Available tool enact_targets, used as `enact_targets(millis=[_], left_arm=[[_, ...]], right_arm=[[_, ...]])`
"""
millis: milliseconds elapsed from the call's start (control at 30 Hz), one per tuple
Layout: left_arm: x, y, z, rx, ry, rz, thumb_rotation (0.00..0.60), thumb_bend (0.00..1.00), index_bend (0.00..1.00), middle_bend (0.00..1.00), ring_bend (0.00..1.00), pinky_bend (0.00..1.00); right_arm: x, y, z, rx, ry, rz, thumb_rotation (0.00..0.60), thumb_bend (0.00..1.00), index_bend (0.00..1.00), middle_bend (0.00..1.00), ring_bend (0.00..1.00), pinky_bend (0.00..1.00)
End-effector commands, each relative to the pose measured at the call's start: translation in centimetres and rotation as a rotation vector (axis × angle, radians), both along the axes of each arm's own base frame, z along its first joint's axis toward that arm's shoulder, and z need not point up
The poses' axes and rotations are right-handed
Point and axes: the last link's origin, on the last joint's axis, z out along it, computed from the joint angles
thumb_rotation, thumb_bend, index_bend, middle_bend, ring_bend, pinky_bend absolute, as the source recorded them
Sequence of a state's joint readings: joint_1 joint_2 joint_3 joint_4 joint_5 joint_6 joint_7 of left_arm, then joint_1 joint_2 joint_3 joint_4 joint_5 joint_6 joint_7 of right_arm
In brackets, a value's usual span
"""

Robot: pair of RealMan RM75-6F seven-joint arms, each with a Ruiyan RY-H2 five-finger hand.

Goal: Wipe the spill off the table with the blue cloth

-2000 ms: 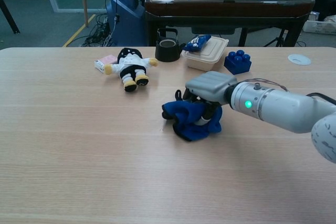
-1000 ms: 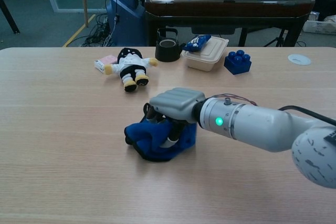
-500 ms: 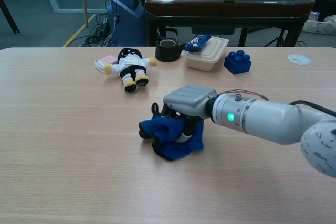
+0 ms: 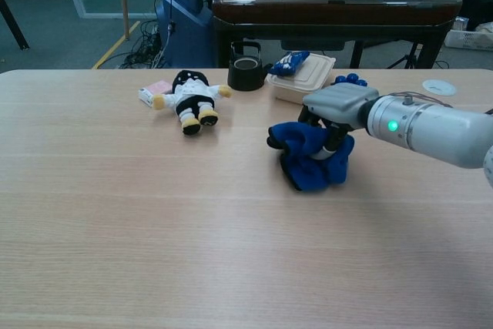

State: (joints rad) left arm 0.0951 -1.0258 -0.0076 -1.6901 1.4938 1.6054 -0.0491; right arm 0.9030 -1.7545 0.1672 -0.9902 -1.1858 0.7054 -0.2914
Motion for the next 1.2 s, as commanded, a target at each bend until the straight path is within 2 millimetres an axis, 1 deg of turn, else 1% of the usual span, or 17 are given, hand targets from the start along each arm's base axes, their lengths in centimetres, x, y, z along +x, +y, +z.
enact_targets(millis=[33, 167, 267, 300, 367, 467, 500, 533, 567, 600, 667, 733, 833, 967, 1033, 1133, 1200], left_arm=[[0.0, 0.0, 0.0, -0.002, 0.0, 0.001, 0.6, 0.25, 0.12, 0.06, 0.04, 0.07], [0.0, 0.1, -0.1, -0.005, 0.0, -0.002, 0.6, 0.25, 0.12, 0.06, 0.04, 0.07], [0.0, 0.1, 0.0, -0.002, -0.001, -0.002, 0.6, 0.25, 0.12, 0.06, 0.04, 0.07], [0.0, 0.0, 0.0, -0.001, -0.001, -0.001, 0.6, 0.25, 0.12, 0.06, 0.04, 0.07], [-0.1, 0.0, 0.0, -0.002, -0.001, 0.001, 0.6, 0.25, 0.12, 0.06, 0.04, 0.07], [0.0, 0.0, -0.1, -0.004, -0.001, 0.0, 0.6, 0.25, 0.12, 0.06, 0.04, 0.07], [0.0, 0.1, -0.1, -0.005, -0.001, -0.001, 0.6, 0.25, 0.12, 0.06, 0.04, 0.07], [0.0, 0.1, -0.1, -0.005, -0.001, -0.002, 0.6, 0.25, 0.12, 0.06, 0.04, 0.07], [0.0, 0.1, -0.1, -0.006, -0.001, -0.003, 0.6, 0.25, 0.12, 0.06, 0.04, 0.07], [0.0, 0.2, -0.1, -0.008, 0.0, -0.004, 0.6, 0.25, 0.12, 0.06, 0.04, 0.07], [0.1, 0.2, -0.2, -0.01, 0.0, -0.005, 0.6, 0.25, 0.12, 0.06, 0.04, 0.07], [0.1, 0.3, -0.2, -0.011, 0.0, -0.006, 0.6, 0.25, 0.12, 0.06, 0.04, 0.07], [0.1, 0.4, -0.3, -0.013, 0.001, -0.005, 0.6, 0.25, 0.12, 0.06, 0.04, 0.07], [0.1, 0.6, -0.4, -0.017, 0.001, -0.004, 0.6, 0.25, 0.12, 0.06, 0.04, 0.07], [0.1, 0.7, -0.4, -0.018, 0.002, -0.004, 0.6, 0.25, 0.12, 0.06, 0.04, 0.07], [0.1, 0.8, -0.4, -0.021, 0.003, -0.005, 0.6, 0.25, 0.12, 0.06, 0.04, 0.07], [0.1, 0.9, -0.4, -0.021, 0.005, -0.006, 0.6, 0.25, 0.12, 0.06, 0.04, 0.07]], right_arm=[[0.6, -0.4, 2.6, -0.053, -0.089, -0.01, 0.6, 0.54, 0.8, 0.67, 0.61, 0.78], [1.5, -0.4, 4.1, -0.07, -0.129, 0.008, 0.6, 0.54, 0.8, 0.66, 0.61, 0.78], [1.7, -0.4, 4.8, -0.091, -0.126, 0.016, 0.6, 0.53, 0.8, 0.64, 0.61, 0.78], [1.6, -0.4, 4.9, -0.09, -0.125, 0.007, 0.6, 0.53, 0.78, 0.62, 0.58, 0.76], [1.4, -0.4, 5.2, -0.092, -0.115, -0.015, 0.6, 0.52, 0.69, 0.56, 0.51, 0.69], [0.6, -0.6, 5.6, -0.101, -0.07, -0.041, 0.6, 0.5, 0.46, 0.41, 0.36, 0.51], [0.4, -0.5, 5.8, -0.098, -0.061, -0.055, 0.6, 0.48, 0.39, 0.36, 0.31, 0.46], [0.2, -0.5, 6.0, -0.099, -0.057, -0.067, 0.6, 0.45, 0.3, 0.3, 0.25, 0.4], [0.1, -0.5, 6.1, -0.102, -0.053, -0.071, 0.6, 0.44, 0.24, 0.25, 0.21, 0.37], [0.0, -0.5, 6.5, -0.116, -0.042, -0.069, 0.6, 0.4, 0.15, 0.18, 0.15, 0.32], [-0.3, -0.4, 7.0, -0.134, -0.035, -0.07, 0.6, 0.36, 0.04, 0.1, 0.08, 0.25], [-0.6, -0.3, 7.9, -0.158, -0.045, -0.08, 0.6, 0.32, 0.0, 0.06, 0.06, 0.22], [-1.3, 0.2, 9.2, -0.175, -0.06, -0.092, 0.6, 0.28, 0.0, 0.07, 0.05, 0.22], [-2.5, 1.5, 11.2, -0.201, -0.065, -0.094, 0.6, 0.27, 0.0, 0.12, 0.06, 0.22], [-3.3, 2.5, 12.4, -0.219, -0.067, -0.094, 0.6, 0.27, 0.0, 0.16, 0.09, 0.23], [-4.7, 4.2, 14.4, -0.245, -0.074, -0.104, 0.6, 0.27, 0.04, 0.22, 0.15, 0.28], [-5.5, 5.1, 15.4, -0.253, -0.076, -0.112, 0.6, 0.27, 0.07, 0.24, 0.17, 0.3]])
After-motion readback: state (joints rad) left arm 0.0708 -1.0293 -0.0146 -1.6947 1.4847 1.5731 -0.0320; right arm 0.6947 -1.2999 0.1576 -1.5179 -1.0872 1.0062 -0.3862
